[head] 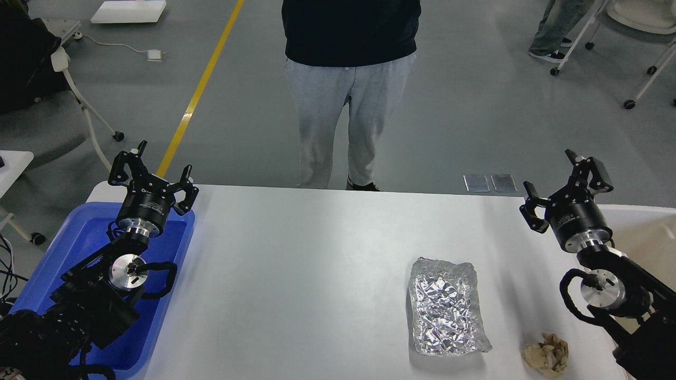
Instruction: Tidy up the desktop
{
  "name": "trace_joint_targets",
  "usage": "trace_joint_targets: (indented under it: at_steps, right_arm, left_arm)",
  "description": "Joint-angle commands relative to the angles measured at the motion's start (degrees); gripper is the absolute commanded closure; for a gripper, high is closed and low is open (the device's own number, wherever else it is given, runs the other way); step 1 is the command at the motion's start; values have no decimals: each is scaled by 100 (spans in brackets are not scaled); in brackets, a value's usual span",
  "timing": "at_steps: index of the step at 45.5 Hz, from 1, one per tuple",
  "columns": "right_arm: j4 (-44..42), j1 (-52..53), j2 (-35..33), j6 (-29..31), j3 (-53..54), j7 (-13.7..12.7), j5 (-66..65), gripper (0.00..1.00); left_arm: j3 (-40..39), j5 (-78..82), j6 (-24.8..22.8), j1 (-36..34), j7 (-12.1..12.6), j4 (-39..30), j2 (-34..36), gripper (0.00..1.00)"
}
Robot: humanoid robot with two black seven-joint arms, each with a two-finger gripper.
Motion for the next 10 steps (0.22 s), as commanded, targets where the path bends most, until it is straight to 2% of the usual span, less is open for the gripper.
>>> trace_joint_targets:
  at_steps: [1,10]
  right_arm:
    - [-12,-62,79,117,55,53,36,0]
    - [32,-62,44,117,134,53,27,0]
  left_arm:
    - [0,0,6,5,0,0,0,0]
    - [0,0,6,-3,0,0,0,0]
